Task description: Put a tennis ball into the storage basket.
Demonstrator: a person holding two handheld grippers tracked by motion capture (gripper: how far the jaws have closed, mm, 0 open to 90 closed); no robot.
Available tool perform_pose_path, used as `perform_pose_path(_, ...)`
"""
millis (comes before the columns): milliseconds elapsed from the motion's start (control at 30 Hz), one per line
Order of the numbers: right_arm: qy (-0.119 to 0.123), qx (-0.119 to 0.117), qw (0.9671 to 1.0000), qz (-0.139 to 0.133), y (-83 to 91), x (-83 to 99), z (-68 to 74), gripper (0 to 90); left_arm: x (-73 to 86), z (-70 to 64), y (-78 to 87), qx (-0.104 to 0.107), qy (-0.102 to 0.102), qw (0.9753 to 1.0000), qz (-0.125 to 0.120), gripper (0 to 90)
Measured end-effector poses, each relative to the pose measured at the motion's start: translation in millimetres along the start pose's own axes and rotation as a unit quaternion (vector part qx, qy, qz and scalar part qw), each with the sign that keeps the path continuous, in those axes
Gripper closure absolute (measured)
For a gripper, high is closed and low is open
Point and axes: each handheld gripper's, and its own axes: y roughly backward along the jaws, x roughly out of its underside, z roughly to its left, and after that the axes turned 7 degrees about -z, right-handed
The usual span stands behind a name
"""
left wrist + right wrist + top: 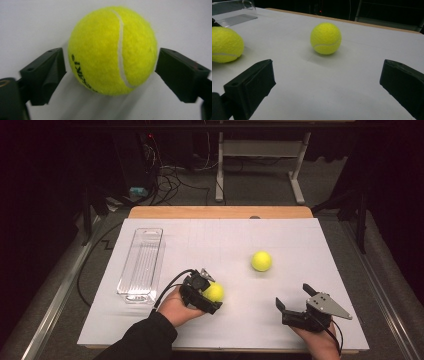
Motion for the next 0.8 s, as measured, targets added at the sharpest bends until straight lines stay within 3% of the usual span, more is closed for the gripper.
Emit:
perform_pose_path(167,-0.004,0.0,1.0,0.0,0.5,0.2,-0.8,0.0,-4.2,-0.9,-0.1,-0.003,-0.01,0.9998,0.017,25.7)
perform_pose_path(533,-0.004,-0.001,1.0,-0.002,0.4,-0.3,-0.2,0.0,-5.3,0.0,5.8,0.003,-0.004,0.9989,0.046,26.7)
perform_pose_path(800,-0.004,-0.002,1.0,-0.003,1.1,-1.1,0.2,0.0,-2.4,0.1,19.4,-0.004,-0.005,0.9972,0.074,26.7)
